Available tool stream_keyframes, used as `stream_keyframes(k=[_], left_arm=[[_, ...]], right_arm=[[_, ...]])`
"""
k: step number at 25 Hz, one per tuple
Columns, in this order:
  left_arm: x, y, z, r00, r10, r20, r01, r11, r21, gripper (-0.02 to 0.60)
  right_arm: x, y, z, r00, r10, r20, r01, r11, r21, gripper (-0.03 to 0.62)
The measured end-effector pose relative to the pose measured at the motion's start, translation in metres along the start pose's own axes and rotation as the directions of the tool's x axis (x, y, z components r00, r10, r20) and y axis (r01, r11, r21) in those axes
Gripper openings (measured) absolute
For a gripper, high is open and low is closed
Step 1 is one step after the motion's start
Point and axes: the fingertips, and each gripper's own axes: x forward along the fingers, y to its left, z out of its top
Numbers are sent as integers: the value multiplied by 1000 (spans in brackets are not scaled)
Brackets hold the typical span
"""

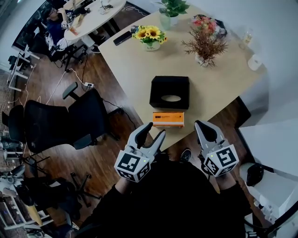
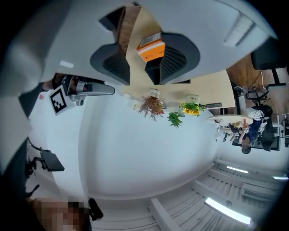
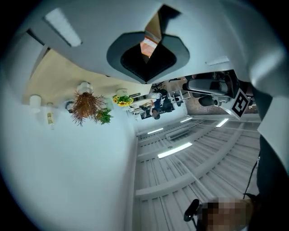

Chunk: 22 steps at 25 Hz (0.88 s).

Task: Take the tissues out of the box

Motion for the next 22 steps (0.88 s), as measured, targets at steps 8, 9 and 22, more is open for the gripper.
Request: stream_keyframes(k=[8, 9, 22], left_arm=[[-33, 3, -14, 995, 97, 36, -96, 995, -18, 0], [-36, 4, -16, 995, 90, 38, -90, 996, -15, 0], [-53, 30, -11, 997, -28, 69, 25, 999, 42, 0]], right_arm=[[-5, 16, -23, 999, 40, 0, -40, 999, -9, 0], [-5, 17, -21, 1000, 30, 7, -29, 999, -21, 0], [2, 50, -2, 997, -70, 22, 73, 986, -149, 0]])
